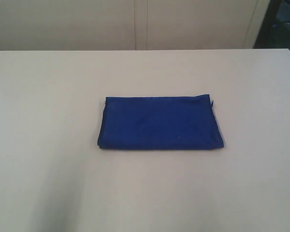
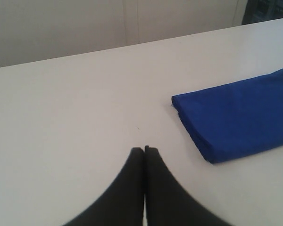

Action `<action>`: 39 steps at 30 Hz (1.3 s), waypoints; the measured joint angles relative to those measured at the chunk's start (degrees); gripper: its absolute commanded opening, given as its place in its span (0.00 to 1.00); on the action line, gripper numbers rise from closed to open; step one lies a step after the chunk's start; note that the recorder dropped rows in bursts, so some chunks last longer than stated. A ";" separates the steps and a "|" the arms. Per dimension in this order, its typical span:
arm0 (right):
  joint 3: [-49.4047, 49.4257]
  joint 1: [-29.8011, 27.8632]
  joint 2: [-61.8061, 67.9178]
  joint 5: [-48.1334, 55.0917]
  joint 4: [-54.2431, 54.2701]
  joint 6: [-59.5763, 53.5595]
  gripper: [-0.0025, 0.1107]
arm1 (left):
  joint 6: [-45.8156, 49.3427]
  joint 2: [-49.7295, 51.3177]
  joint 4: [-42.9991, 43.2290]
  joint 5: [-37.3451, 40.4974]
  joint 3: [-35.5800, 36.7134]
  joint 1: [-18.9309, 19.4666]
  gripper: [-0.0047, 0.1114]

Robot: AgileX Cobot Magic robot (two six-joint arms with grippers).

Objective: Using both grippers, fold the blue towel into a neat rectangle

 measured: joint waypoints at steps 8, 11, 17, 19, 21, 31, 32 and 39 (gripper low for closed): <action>0.00 0.00 0.00 0.00 0.00 0.00 0.02 | 0.00 0.00 0.00 0.00 0.00 0.00 0.04; 0.00 0.00 0.00 0.00 0.00 0.00 0.02 | 0.00 0.00 0.09 0.00 0.00 0.22 0.04; 0.00 0.00 0.00 0.00 0.00 0.00 0.02 | 0.00 -4.04 0.09 5.20 0.00 4.91 0.04; 0.00 0.00 0.00 0.00 0.00 0.00 0.02 | 0.00 -6.18 0.09 7.67 0.20 6.98 0.04; 0.00 0.00 0.00 0.03 0.00 0.00 0.02 | 0.00 -8.92 0.23 8.97 0.98 9.05 0.04; 0.00 0.00 0.00 0.03 0.00 0.00 0.02 | 0.00 -20.91 2.82 7.72 11.76 10.28 0.04; 0.00 0.00 0.00 0.03 0.00 0.00 0.02 | 0.00 -21.58 2.82 7.28 12.97 10.28 0.04; 0.00 0.00 0.00 0.03 0.00 0.00 0.02 | 0.00 -22.11 2.90 5.96 19.10 10.28 0.04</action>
